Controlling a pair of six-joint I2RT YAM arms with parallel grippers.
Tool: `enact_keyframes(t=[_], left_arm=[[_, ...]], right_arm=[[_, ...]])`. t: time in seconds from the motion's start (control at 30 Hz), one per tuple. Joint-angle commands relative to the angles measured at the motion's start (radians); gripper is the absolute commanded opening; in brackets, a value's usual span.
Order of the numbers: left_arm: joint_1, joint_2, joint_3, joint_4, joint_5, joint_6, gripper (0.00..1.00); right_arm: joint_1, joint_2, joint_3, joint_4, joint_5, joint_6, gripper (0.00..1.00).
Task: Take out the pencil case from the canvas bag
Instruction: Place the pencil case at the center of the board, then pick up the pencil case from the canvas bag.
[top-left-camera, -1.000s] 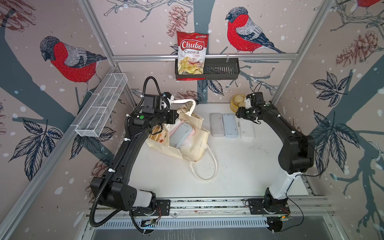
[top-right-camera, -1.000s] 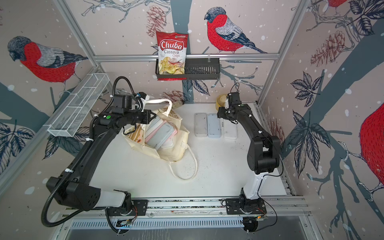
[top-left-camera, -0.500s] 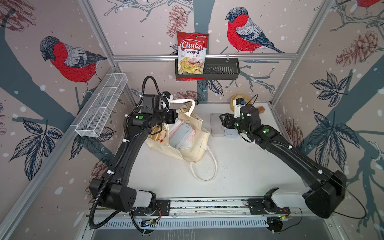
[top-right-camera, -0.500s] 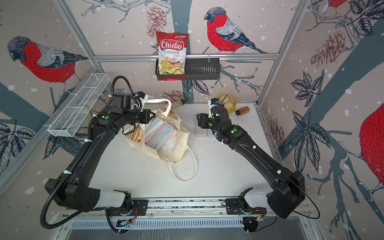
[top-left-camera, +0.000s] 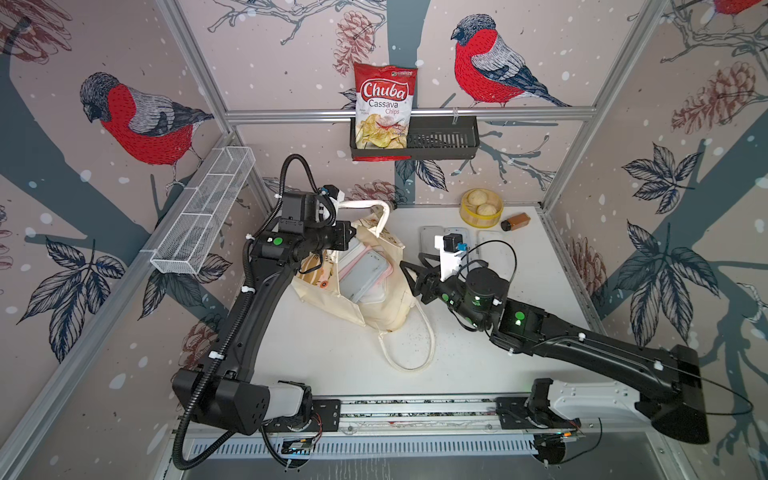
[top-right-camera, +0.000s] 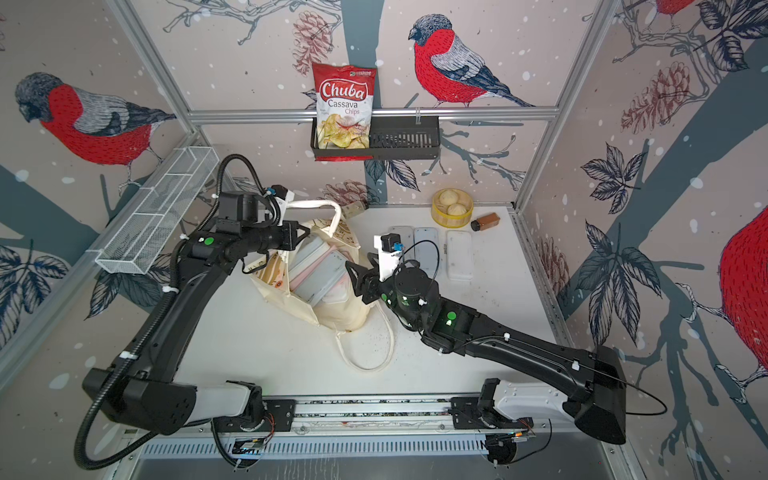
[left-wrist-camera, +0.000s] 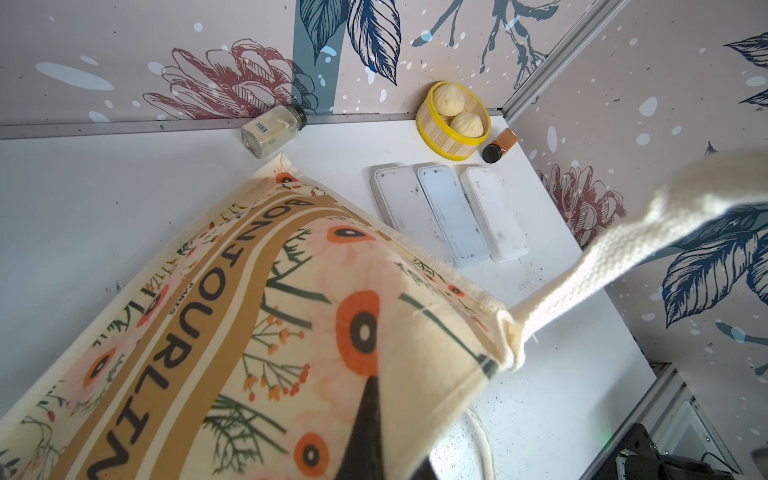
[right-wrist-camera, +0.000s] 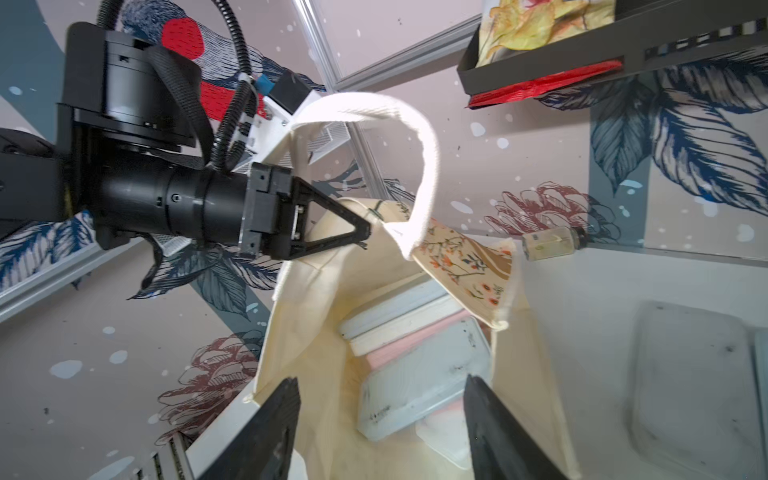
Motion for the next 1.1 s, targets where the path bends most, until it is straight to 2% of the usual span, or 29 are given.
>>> enact_keyframes(t=[0.0,0.43,0.77,0.9,1.07], left_arm=[[0.002,-0.014,0.004,0.087,0.056,-0.005,0.00],[0.003,-0.073,-0.061,0.119,0.095,-0.022,0.00],[0.002,-0.126,-0.141,0.163,0.069,-0.065,0.00],[0.002,-0.129,-0.149,0.166,0.069,-0.079,0.00],[0.002,-0.131,-0.147,0.169,0.068,-0.087,0.00]], right_arm=[[0.029,0.022,0.016,0.086,0.053,-0.027,0.65],[0.068,0.096,0.033,0.077,0.040,0.086,0.66],[0.073,0.167,0.060,0.048,-0.003,0.195,0.68],[0.073,0.215,0.071,0.029,-0.003,0.285,0.68],[0.058,0.282,0.068,-0.008,0.029,0.478,0.68]])
